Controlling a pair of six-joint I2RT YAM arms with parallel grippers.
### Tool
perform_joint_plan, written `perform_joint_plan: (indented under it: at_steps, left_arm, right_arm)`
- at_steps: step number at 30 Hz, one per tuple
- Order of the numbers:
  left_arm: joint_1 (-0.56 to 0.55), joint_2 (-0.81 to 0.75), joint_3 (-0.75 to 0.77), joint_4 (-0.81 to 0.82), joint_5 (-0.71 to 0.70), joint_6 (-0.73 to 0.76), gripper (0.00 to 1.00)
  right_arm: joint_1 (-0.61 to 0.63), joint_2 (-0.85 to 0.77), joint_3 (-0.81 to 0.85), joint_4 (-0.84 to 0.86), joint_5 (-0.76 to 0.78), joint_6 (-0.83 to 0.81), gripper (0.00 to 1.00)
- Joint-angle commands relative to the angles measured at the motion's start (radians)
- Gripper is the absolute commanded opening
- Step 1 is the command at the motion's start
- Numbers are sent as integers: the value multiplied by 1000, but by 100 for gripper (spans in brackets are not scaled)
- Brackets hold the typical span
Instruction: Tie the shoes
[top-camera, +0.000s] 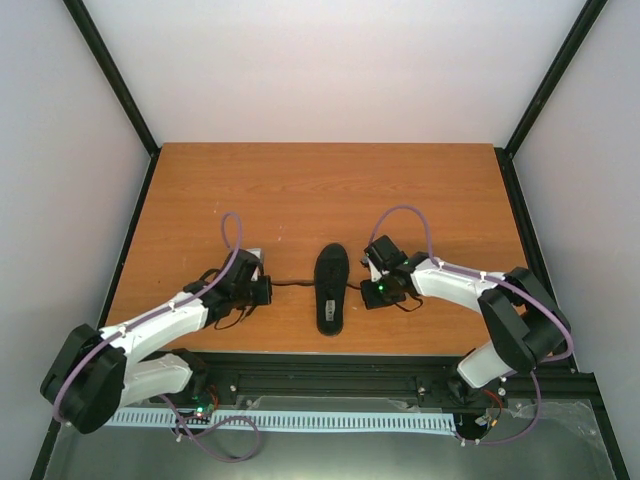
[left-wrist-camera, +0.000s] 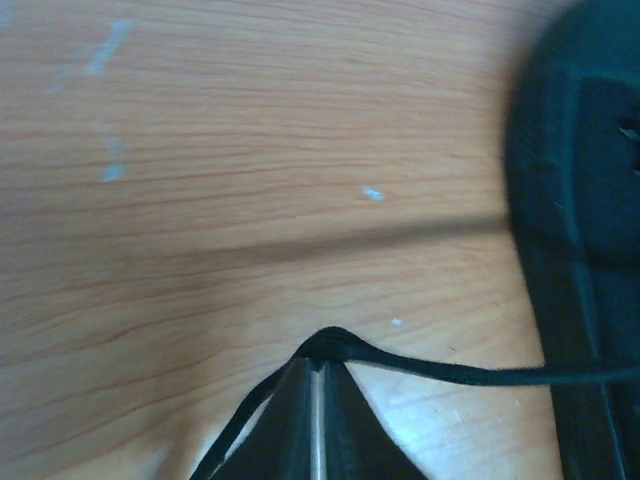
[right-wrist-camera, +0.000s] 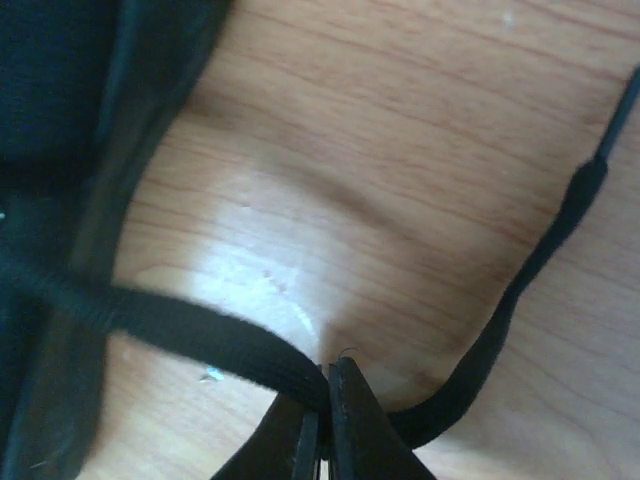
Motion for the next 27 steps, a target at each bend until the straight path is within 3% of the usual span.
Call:
perform_joint_plan:
  at_steps: [1, 2, 4, 7, 10, 13, 16, 18, 21, 27]
  left_arm:
    - [7, 36, 55, 102, 203, 146, 16]
    - [6, 42, 59, 113, 223, 164, 34]
    - [2, 49, 66, 131, 254, 202, 52]
    - [-11, 74, 89, 137, 304, 275, 65]
    - [-54, 111, 115, 138, 339, 337, 68]
    - [-92, 128, 128, 144, 271, 331, 69]
    - [-109, 92, 113, 138, 96, 252, 72]
    - [-109, 48, 95, 98, -62, 145, 80]
    - [-87, -5, 79, 19, -171, 73, 89]
    - [35, -95, 53, -23, -138, 70, 90]
  right_arm:
    - [-8, -54, -3, 56, -90, -31, 4]
    - [-10, -56, 0, 57, -92, -33, 4]
    - [-14, -56, 3, 64, -112, -34, 4]
    - [-21, -52, 2, 82, -136, -27, 4]
    - [-25, -47, 4, 93, -152, -26, 4]
    - [-28, -47, 5, 93, -155, -24, 4]
    - [-33, -51, 4, 93, -157, -23, 4]
    - [-37, -54, 3, 95, -156, -21, 4]
    - [-44, -55, -1, 96, -158, -18, 5]
    - [-61, -47, -9, 103, -167, -18, 5]
